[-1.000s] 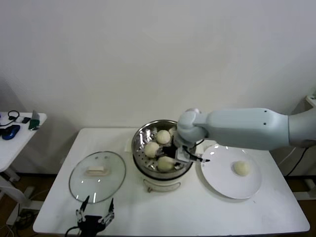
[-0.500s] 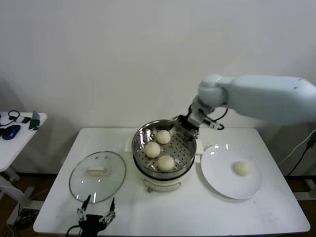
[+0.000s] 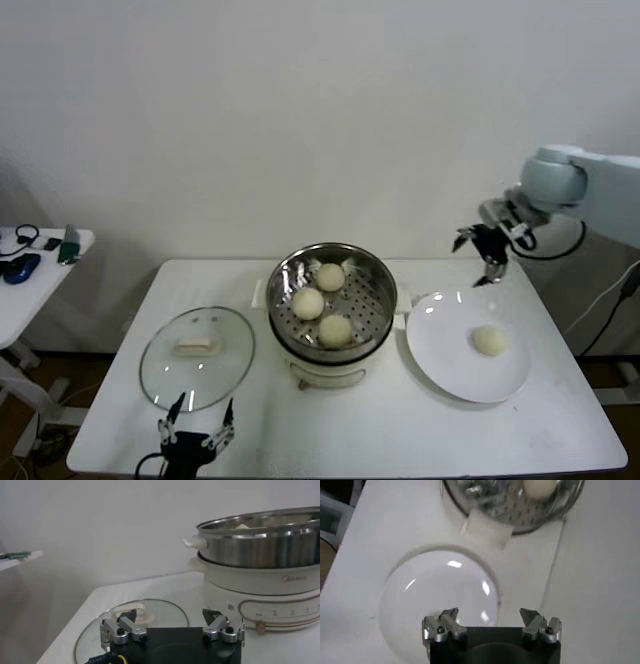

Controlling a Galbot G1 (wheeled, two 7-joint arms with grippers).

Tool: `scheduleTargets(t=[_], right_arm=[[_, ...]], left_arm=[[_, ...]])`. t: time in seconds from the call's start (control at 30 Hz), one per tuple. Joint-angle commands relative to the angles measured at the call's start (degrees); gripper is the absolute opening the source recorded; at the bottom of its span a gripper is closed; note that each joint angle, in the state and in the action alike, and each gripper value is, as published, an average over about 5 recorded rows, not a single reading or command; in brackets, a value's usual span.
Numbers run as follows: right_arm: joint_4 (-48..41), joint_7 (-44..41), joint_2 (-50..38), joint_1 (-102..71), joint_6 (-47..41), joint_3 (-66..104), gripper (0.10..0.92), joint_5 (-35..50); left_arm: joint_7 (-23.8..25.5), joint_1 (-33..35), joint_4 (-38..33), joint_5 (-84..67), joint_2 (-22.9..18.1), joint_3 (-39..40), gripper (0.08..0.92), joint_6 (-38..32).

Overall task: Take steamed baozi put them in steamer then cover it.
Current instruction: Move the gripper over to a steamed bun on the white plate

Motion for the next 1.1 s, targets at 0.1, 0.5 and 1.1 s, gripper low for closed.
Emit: scheduleTargets(t=[0.1,0.5,1.1], right_arm=[[-8.7,-1.5,-7.3,-24.6,-1.5,16.3,0.823,-12.5],[-18.7,-0.7,0.5,-37.2,-0.1,25.6,0.823,-15.9],[-21.1,2.5,4.0,-40.5,-1.3,30.8,0.744,-17.0]], left_arm=[[0.0,0.2,0.1,0.4,-0.6,-0.2,0.823,0.0],[-0.3,1.2,0.9,1.0,-2.0,-1.1,0.823,-0.4],[-0.3,1.3,0.9,1.4,-2.0,-0.7,0.823,-0.6]])
